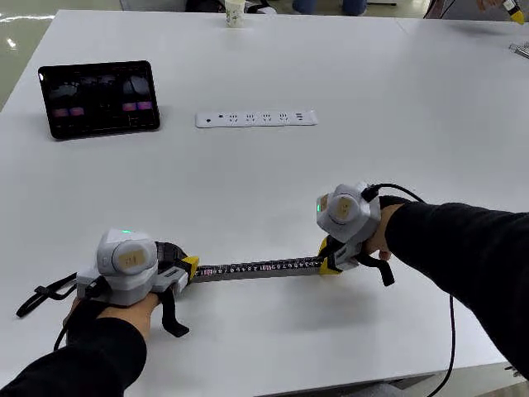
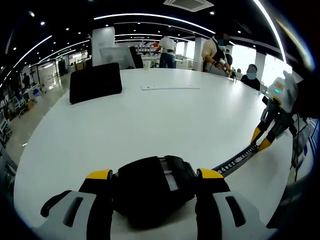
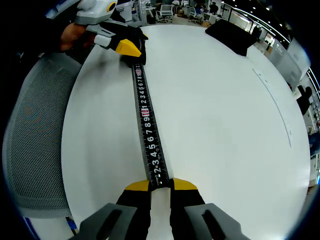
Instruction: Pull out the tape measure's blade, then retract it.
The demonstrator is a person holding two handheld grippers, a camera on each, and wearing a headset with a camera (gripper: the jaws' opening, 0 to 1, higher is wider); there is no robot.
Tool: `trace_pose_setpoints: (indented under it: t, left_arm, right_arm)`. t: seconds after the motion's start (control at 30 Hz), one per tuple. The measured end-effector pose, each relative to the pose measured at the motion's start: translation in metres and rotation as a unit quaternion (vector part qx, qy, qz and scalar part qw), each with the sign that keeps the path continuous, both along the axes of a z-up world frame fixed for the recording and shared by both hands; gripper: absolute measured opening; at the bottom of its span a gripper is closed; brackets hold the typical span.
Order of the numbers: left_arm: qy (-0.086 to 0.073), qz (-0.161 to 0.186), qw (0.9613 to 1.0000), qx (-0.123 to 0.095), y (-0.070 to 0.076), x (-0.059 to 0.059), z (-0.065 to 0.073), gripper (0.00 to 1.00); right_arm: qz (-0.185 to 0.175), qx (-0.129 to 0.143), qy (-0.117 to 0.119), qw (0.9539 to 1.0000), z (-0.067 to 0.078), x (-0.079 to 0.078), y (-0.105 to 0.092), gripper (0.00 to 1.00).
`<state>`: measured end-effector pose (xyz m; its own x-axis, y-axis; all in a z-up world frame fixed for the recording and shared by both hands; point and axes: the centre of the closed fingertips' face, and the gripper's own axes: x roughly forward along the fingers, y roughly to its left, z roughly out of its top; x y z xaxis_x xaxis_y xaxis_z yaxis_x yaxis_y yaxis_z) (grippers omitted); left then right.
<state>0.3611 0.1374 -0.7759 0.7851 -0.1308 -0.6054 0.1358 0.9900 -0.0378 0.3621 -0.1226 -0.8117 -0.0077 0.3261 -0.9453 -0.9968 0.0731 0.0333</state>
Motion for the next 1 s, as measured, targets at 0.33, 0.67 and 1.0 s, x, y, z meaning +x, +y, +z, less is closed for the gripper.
trace_pose_setpoints:
  t: [0.33, 0.67, 1.0]
  left_arm:
    - [0.003, 0.001, 1.0000, -0.002, 0.0004, -0.0003, 0.0001, 0.62]
    - [0.009, 0.001, 1.0000, -0.002, 0.0009, -0.0005, -0.0007, 0.62]
    - [0.012, 0.001, 0.9999, -0.003, 0.0008, -0.0008, -0.0011, 0.62]
  right_arm:
    - [0.002, 0.001, 0.001, 1.0000, 0.0000, 0.0006, 0.0029, 0.11]
    - [-0.004, -0.002, 0.001, 1.0000, -0.0004, 0.0000, 0.0063, 0.11]
    - [-0.006, -0.003, 0.001, 1.0000, -0.0006, 0.0003, 0.0093, 0.11]
